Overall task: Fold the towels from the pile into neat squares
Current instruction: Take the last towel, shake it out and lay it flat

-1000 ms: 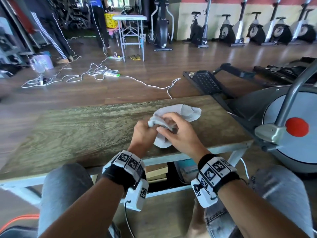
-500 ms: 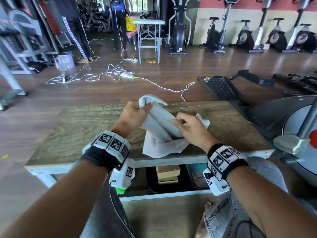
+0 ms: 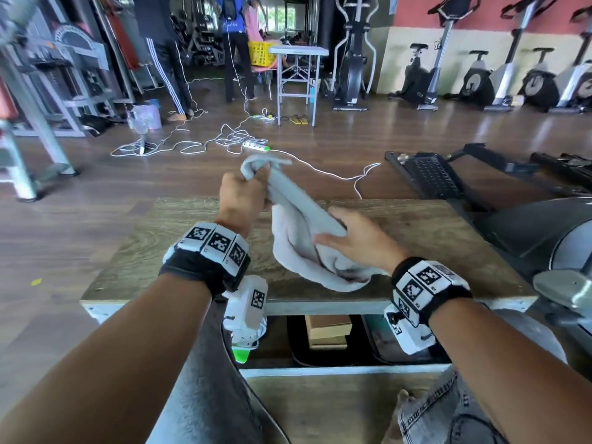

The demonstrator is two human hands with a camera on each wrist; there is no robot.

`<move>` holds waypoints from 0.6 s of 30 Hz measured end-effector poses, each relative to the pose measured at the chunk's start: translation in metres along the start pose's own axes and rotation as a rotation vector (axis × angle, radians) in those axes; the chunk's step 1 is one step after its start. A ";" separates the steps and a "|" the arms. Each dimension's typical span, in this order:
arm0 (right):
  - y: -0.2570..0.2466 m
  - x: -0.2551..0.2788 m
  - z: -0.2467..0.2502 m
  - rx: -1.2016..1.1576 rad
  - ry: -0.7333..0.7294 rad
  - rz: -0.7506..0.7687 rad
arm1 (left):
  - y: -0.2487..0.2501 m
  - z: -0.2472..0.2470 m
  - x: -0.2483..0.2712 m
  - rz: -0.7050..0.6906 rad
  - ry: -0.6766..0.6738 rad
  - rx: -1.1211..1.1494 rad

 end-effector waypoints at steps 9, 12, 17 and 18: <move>0.025 0.008 0.026 -0.079 0.197 -0.040 | 0.000 -0.007 0.003 -0.171 -0.123 -0.419; 0.004 0.002 0.022 -0.097 0.190 0.051 | -0.009 -0.048 0.046 -0.305 -0.384 -0.805; -0.011 0.002 0.017 -0.130 0.141 0.152 | -0.021 -0.069 0.047 -0.341 -0.431 -0.812; -0.007 0.004 0.017 -0.133 0.112 0.132 | -0.018 -0.068 0.043 -0.352 -0.406 -0.753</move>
Point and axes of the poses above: each hand's wrist, its own x-axis away from the middle knuckle, its own z-axis out of the back of the hand, y = z × x, the point moved 7 cm from there along -x, towards the middle knuckle, and after that the axes turned 4 degrees about -z, right-handed, at the moved point
